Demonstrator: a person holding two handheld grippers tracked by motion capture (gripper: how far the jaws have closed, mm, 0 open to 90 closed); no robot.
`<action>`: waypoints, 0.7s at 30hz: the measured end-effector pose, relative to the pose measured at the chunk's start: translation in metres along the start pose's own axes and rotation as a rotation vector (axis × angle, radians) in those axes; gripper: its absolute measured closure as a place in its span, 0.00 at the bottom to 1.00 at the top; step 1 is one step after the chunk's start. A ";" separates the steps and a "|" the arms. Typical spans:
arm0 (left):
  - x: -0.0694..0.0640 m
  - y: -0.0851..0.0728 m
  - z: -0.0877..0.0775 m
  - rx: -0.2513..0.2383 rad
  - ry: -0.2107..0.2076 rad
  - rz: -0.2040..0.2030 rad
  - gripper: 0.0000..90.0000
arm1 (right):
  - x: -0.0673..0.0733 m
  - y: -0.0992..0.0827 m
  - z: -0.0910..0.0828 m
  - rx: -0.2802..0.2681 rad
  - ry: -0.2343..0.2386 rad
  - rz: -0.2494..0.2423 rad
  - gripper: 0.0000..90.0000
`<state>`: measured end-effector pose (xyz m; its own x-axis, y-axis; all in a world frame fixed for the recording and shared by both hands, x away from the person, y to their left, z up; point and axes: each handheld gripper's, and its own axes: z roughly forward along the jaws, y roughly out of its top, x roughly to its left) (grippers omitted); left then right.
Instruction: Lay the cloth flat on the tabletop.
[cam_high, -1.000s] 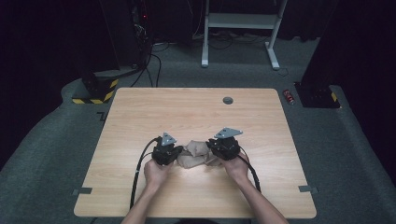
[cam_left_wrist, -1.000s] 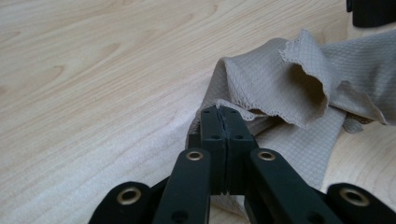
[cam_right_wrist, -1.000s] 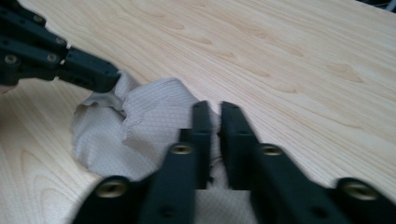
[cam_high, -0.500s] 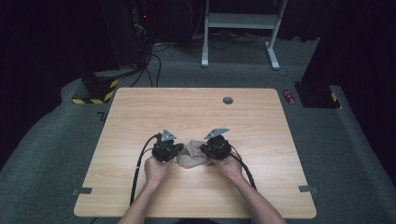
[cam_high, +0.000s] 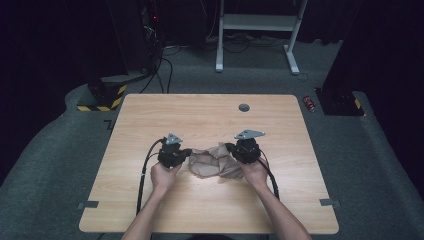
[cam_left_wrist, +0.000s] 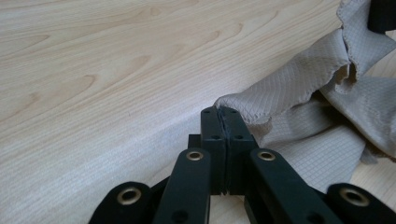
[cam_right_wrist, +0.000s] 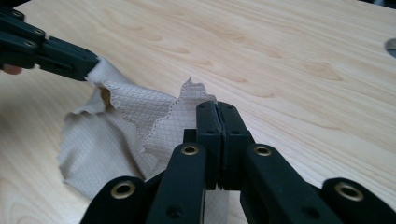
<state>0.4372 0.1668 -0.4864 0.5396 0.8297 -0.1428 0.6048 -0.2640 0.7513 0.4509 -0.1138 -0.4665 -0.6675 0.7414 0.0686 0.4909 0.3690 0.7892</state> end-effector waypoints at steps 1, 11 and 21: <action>0.001 0.003 0.001 0.002 0.004 0.000 0.99 | -0.004 0.000 0.000 -0.005 -0.010 0.015 0.98; 0.018 0.004 0.038 0.089 0.066 -0.073 0.98 | -0.024 0.002 0.019 0.080 -0.079 0.064 0.98; 0.003 0.006 0.015 0.027 0.074 -0.014 0.69 | -0.026 0.003 0.007 0.034 -0.052 0.085 0.80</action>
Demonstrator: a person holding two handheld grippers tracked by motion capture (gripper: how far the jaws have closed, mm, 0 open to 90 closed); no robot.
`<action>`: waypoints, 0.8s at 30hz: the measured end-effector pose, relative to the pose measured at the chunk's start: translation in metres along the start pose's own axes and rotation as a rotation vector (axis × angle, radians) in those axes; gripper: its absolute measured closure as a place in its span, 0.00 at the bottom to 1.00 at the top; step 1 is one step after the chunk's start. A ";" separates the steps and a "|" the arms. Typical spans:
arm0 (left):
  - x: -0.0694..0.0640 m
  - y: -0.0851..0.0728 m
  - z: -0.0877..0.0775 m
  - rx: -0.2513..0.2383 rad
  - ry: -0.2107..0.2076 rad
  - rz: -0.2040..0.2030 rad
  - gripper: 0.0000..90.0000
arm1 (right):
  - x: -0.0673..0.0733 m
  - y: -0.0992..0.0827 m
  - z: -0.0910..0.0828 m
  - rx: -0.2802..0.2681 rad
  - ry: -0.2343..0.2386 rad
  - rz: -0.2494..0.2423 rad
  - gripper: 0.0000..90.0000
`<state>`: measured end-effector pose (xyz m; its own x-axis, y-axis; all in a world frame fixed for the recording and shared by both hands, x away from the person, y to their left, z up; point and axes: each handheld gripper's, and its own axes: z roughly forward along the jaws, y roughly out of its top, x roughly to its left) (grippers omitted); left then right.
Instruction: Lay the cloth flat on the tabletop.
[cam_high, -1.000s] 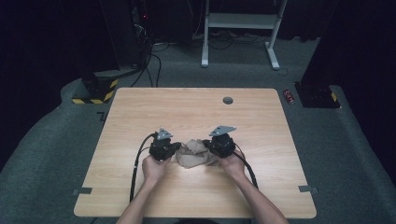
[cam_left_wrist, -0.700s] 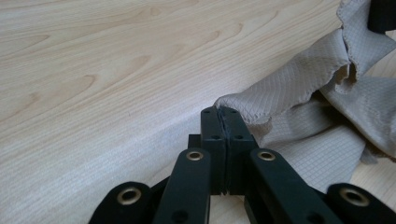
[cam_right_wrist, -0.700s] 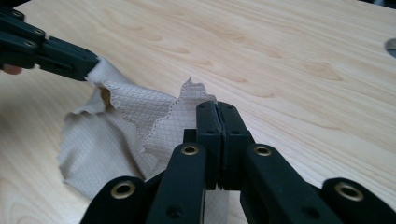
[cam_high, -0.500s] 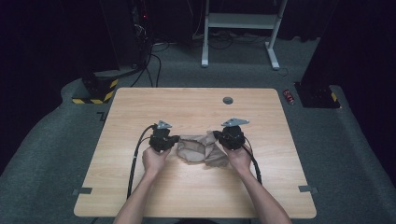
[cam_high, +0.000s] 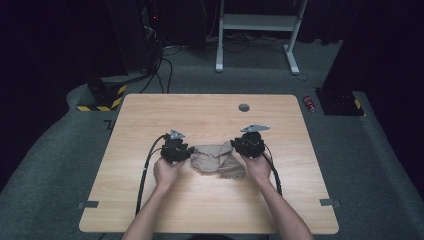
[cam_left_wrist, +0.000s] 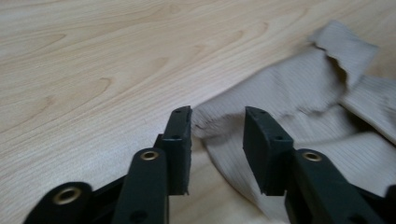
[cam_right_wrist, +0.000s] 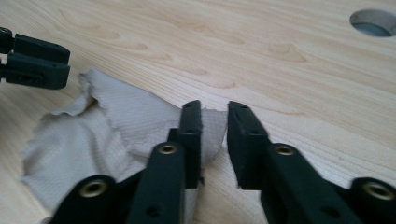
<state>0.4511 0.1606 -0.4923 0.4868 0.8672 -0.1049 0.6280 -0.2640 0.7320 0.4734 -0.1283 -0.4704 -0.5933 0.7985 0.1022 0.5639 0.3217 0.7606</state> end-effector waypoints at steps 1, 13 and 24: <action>-0.003 -0.001 -0.004 0.002 0.000 0.019 0.69 | 0.000 0.000 0.000 0.000 0.000 0.000 0.80; -0.031 -0.005 0.020 0.075 0.053 0.108 0.64 | 0.031 -0.011 0.027 0.118 -0.015 -0.214 0.67; -0.021 -0.003 0.020 0.075 0.063 0.112 0.98 | 0.024 -0.005 0.016 0.055 -0.049 -0.191 1.00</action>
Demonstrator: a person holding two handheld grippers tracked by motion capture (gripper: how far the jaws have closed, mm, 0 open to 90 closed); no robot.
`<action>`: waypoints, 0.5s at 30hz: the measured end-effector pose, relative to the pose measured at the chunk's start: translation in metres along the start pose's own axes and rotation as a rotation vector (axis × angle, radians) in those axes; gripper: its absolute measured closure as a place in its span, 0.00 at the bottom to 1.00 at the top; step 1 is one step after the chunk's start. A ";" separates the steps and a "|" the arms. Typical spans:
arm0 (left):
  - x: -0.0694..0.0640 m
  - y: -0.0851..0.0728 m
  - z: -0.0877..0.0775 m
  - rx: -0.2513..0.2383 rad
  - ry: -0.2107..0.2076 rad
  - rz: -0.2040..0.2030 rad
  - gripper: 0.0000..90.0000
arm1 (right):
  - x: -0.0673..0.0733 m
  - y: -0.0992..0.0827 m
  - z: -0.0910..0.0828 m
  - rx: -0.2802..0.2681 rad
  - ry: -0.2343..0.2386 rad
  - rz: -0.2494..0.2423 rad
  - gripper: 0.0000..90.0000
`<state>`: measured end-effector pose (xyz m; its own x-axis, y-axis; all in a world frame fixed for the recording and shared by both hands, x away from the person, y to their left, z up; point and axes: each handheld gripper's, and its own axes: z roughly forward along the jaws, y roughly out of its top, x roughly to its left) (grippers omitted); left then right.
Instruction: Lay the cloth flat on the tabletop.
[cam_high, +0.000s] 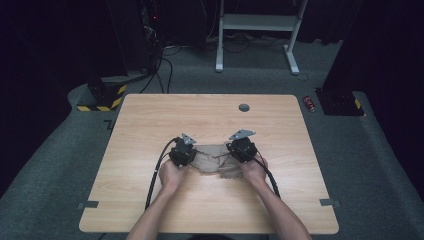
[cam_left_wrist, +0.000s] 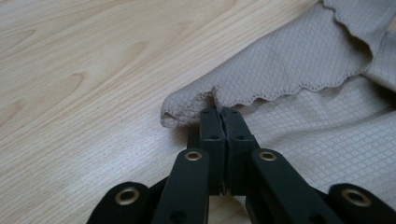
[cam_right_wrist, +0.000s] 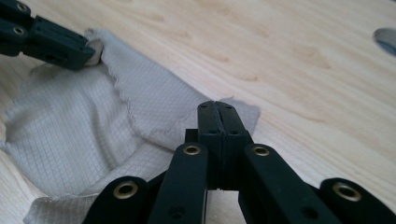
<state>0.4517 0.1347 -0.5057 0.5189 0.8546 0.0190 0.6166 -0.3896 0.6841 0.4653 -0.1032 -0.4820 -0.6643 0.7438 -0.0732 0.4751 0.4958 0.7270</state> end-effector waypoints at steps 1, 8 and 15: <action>0.002 0.000 -0.001 -0.009 -0.005 -0.017 0.98 | -0.001 0.000 -0.002 -0.008 -0.001 0.002 1.00; 0.019 -0.004 -0.004 -0.011 -0.023 -0.102 0.98 | -0.015 -0.005 0.007 0.008 0.006 0.096 0.64; 0.014 -0.004 -0.002 -0.006 -0.030 -0.074 0.98 | -0.017 -0.005 0.015 0.015 0.013 0.125 0.63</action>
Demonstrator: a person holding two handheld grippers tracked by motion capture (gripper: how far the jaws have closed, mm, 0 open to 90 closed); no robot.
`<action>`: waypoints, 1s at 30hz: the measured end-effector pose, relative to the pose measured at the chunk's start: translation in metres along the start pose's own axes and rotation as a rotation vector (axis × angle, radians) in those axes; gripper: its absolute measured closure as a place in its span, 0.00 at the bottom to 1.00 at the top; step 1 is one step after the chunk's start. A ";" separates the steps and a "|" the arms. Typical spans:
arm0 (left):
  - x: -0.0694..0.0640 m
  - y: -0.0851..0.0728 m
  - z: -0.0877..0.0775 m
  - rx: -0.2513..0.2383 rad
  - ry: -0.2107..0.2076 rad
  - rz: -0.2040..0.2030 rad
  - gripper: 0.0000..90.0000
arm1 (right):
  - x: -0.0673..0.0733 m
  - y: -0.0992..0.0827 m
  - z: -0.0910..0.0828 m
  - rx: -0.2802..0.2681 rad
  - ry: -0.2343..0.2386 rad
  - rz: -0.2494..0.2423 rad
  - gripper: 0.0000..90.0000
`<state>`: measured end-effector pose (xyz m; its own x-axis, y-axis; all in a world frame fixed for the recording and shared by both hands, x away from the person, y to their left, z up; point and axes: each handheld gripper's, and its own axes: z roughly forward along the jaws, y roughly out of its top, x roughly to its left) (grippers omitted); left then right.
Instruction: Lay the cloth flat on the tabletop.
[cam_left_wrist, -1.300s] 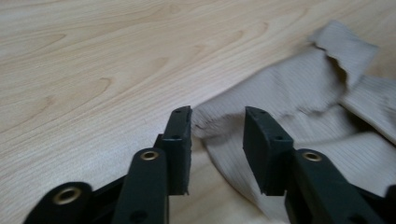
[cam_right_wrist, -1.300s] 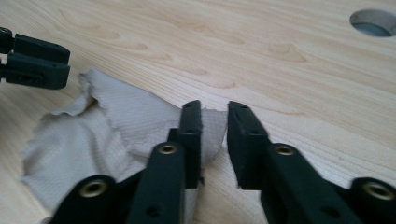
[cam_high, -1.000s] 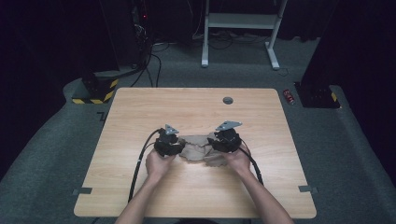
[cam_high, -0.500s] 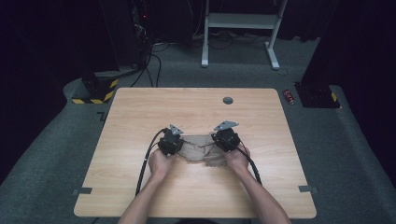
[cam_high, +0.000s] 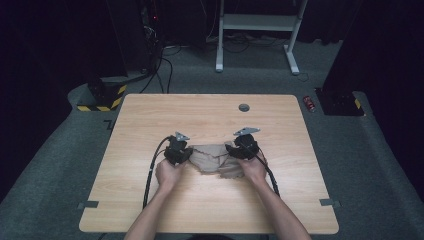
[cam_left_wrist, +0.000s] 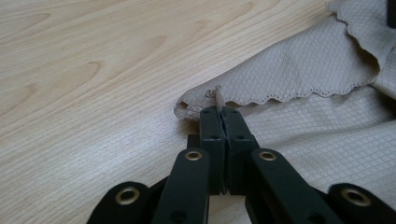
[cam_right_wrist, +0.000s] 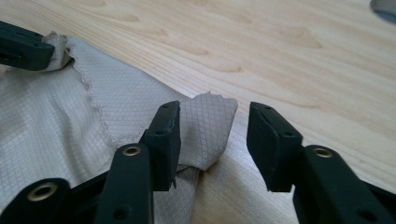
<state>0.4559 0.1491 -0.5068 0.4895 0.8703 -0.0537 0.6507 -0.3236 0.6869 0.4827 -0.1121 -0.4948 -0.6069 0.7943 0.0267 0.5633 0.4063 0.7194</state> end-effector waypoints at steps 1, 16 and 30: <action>0.000 0.000 0.001 0.004 -0.005 -0.005 0.98 | 0.000 0.001 0.002 0.025 0.009 0.008 0.67; 0.010 0.004 -0.020 -0.086 0.010 -0.028 0.98 | -0.003 0.016 -0.023 -0.090 -0.021 -0.031 0.97; 0.019 0.006 0.011 -0.014 0.088 -0.082 0.80 | -0.034 0.012 0.006 0.041 -0.099 0.115 0.81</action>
<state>0.4754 0.1597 -0.5117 0.3816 0.9231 -0.0466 0.6779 -0.2453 0.6930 0.5135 -0.1312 -0.4907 -0.4797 0.8766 0.0375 0.6499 0.3263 0.6864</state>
